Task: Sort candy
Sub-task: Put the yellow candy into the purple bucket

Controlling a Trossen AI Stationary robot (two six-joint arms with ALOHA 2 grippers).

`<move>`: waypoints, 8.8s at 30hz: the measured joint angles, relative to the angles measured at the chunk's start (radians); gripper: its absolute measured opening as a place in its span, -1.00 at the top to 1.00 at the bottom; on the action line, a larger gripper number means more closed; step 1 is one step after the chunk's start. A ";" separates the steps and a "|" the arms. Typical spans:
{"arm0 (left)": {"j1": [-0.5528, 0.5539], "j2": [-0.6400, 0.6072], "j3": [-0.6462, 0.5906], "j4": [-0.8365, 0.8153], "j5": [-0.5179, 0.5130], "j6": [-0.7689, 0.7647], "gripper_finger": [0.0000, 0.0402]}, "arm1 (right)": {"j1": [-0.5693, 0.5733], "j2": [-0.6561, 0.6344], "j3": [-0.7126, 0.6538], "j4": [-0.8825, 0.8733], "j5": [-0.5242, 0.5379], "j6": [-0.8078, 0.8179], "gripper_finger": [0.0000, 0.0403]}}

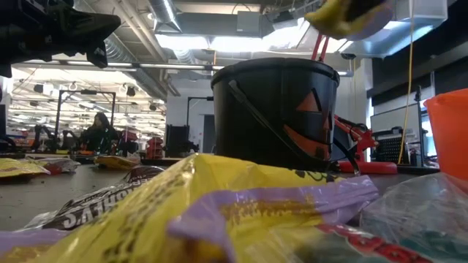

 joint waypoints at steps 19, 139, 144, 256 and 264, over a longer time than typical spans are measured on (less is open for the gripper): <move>0.000 0.000 0.000 0.000 0.000 0.000 1.00 | -0.270 0.000 0.010 0.201 -0.024 0.077 0.92; -0.001 0.000 0.000 -0.008 -0.001 -0.053 1.00 | -0.465 -0.314 0.010 0.017 -0.649 0.114 0.42; -0.001 0.000 0.000 -0.008 -0.001 -0.053 1.00 | -0.402 -0.312 0.010 0.022 -0.636 0.116 0.42; 0.130 0.827 0.547 -0.963 -0.287 -0.821 1.00 | -0.349 -0.310 0.010 0.045 -0.566 0.142 0.42; 0.130 0.827 0.547 -0.942 -0.395 -0.821 1.00 | -0.349 -0.310 0.010 0.045 -0.566 0.142 0.42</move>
